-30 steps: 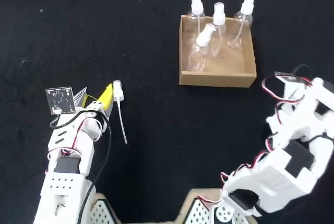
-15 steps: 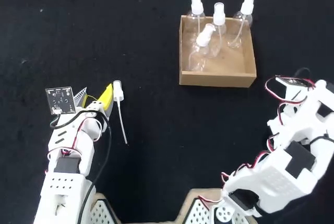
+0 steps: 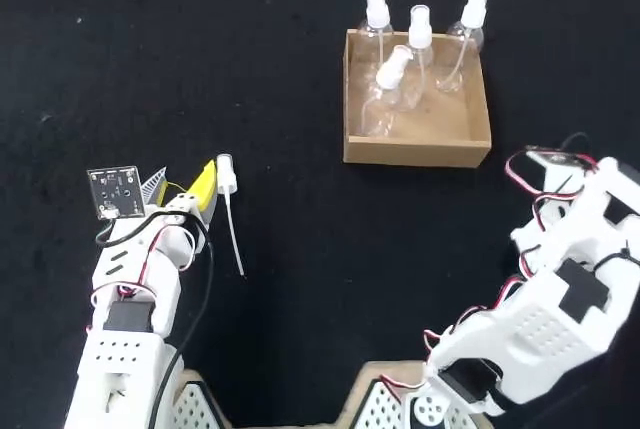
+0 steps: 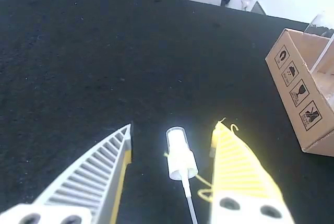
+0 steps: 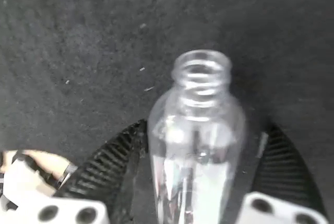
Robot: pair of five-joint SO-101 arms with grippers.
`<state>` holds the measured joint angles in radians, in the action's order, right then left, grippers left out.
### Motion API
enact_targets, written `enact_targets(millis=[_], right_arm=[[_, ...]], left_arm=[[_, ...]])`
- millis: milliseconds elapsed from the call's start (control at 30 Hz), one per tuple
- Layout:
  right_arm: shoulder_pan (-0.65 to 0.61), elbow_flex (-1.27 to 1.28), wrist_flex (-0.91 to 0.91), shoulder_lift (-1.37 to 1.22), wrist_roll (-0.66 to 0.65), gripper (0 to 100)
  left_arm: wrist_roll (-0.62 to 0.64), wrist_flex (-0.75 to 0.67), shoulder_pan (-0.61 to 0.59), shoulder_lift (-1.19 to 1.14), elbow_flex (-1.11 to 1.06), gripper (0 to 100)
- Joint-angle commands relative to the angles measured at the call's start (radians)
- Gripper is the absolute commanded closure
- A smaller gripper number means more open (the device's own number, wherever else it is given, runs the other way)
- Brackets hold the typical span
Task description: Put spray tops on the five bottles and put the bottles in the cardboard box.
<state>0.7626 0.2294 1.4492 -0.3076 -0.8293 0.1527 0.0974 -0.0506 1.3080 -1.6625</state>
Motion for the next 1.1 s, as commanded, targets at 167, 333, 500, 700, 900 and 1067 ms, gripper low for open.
enact_targets(millis=[167, 333, 500, 700, 900, 1067], right_arm=[[0.081, -0.265, -0.008, 0.002, -0.009, 92.3], [0.043, -0.354, -0.008, 0.001, -0.009, 92.3], [-0.015, -0.361, 0.011, -0.05, 0.034, 92.3], [-0.072, -0.378, 0.034, -0.15, 0.081, 76.3], [-0.069, -0.596, 0.249, -0.165, 0.101, 71.1], [-0.081, -0.662, 0.311, -0.165, 0.107, 70.8]], left_arm=[[-0.012, -0.023, 0.013, 0.011, -0.001, 76], [-0.012, -0.021, 0.013, 0.011, -0.001, 76], [-0.012, -0.02, 0.012, 0.011, -0.001, 76], [-0.012, -0.02, 0.012, 0.011, -0.001, 76], [-0.012, -0.021, 0.012, 0.011, -0.001, 76], [-0.012, -0.021, 0.012, 0.011, -0.001, 76]])
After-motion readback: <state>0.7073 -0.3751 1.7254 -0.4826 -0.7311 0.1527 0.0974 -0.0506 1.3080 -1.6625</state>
